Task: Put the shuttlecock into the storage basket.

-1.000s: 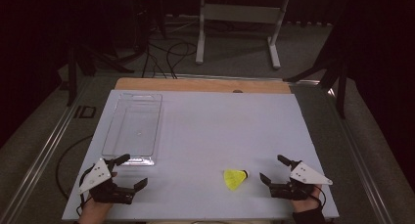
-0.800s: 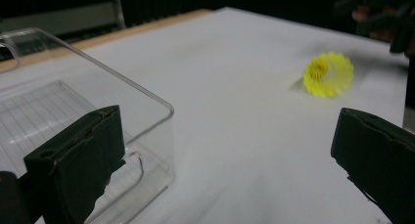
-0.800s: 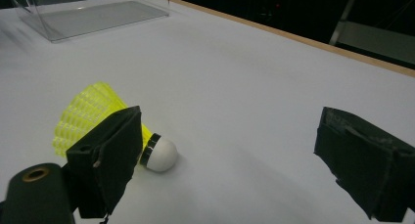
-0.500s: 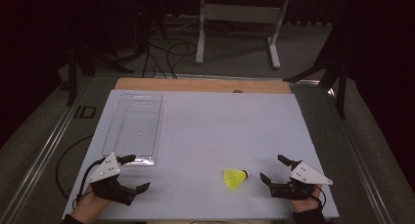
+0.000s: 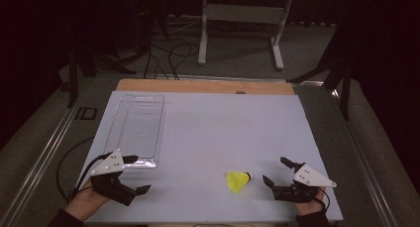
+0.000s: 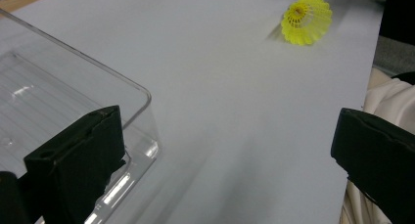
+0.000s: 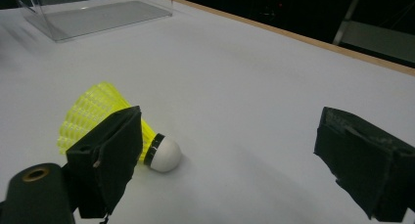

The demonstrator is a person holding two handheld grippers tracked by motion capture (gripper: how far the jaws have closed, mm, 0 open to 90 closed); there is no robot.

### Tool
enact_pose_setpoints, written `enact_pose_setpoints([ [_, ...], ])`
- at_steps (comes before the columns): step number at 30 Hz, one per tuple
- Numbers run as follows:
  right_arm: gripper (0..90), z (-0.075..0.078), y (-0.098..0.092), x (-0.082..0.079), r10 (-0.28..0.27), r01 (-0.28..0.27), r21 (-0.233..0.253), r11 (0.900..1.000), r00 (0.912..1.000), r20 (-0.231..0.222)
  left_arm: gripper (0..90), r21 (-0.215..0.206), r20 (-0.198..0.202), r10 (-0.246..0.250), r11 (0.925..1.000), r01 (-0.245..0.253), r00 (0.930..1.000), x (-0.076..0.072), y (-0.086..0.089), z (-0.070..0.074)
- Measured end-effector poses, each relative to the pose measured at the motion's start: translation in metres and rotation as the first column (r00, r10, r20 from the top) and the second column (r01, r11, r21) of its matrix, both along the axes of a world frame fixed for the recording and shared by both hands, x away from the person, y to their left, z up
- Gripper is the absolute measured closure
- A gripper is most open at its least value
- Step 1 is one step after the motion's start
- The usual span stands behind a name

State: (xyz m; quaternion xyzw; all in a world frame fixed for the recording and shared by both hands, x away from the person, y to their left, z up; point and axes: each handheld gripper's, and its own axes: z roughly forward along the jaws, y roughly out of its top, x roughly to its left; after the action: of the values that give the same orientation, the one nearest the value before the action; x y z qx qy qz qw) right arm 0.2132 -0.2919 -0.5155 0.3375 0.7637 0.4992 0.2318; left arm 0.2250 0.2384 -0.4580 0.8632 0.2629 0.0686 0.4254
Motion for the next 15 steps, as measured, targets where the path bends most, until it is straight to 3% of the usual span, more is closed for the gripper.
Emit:
enact_pose_setpoints([
  [7, 10.9, 0.000, 0.001, 0.000, 0.005, -0.005, 0.002, 1.000, 1.0000, -0.003, 0.0, 0.047, -0.059, -0.025, 0.9985, 0.028, 0.9979, 0.004, -0.006, 0.005],
  [15, 11.0, 0.000, 0.000, 0.000, 0.009, -0.009, 0.007, 1.000, 0.9999, -0.005, 0.0, 0.142, -0.137, -0.054, 0.9871, 0.073, 0.9892, 0.006, -0.015, 0.007],
])
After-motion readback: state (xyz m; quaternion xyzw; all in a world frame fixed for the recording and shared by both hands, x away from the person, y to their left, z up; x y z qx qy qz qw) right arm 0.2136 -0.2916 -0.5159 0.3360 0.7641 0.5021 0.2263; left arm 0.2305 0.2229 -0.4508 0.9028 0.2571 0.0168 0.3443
